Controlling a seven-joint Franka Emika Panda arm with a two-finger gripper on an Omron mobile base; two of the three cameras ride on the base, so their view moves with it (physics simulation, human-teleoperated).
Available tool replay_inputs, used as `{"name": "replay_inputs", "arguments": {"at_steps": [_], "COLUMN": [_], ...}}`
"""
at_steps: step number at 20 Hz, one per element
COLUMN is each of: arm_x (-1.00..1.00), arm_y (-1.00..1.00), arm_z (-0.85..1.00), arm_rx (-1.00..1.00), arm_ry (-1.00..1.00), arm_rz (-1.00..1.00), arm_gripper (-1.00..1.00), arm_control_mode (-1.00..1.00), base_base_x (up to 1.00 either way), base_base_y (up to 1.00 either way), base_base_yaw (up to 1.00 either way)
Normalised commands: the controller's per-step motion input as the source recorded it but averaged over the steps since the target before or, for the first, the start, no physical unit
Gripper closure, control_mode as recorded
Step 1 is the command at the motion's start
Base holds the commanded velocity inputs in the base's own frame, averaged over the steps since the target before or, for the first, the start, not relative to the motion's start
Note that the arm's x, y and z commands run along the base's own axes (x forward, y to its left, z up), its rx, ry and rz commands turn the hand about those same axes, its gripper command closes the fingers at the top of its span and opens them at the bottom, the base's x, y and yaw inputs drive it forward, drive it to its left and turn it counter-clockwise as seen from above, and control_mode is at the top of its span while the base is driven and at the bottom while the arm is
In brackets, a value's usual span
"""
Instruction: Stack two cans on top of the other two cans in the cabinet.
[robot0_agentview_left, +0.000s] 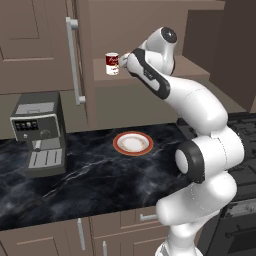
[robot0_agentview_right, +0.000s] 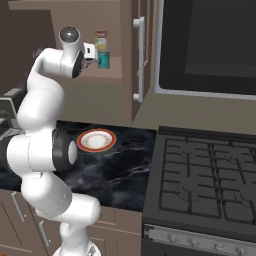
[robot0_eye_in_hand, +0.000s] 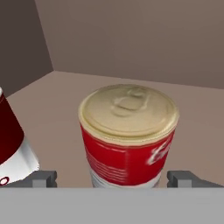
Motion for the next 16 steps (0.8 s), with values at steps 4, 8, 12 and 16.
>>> {"name": "replay_inputs", "arguments": {"at_steps": [4,8,12,16], "arm_x": [0.00,0.01,0.06,0.04], "arm_y": [0.05,0.01,0.00,0.01], "arm_z": [-0.07,-0.05,-0.04,-0.17], "arm_rx": [0.00,0.00,0.00,0.00], "arm_ry": [0.00,-0.03,-0.08,-0.13], "arm_rz": [0.00,0.00,0.00,0.00], "arm_gripper": [-1.00,-1.00,-1.00,-1.00], "arm_control_mode": [-1.00,-1.00,-1.00,-1.00], "base_base_x": [0.00,0.00,0.00,0.00], "base_base_y": [0.00,0.00,0.00,0.00], "base_base_yaw": [0.00,0.00,0.00,0.00]}}
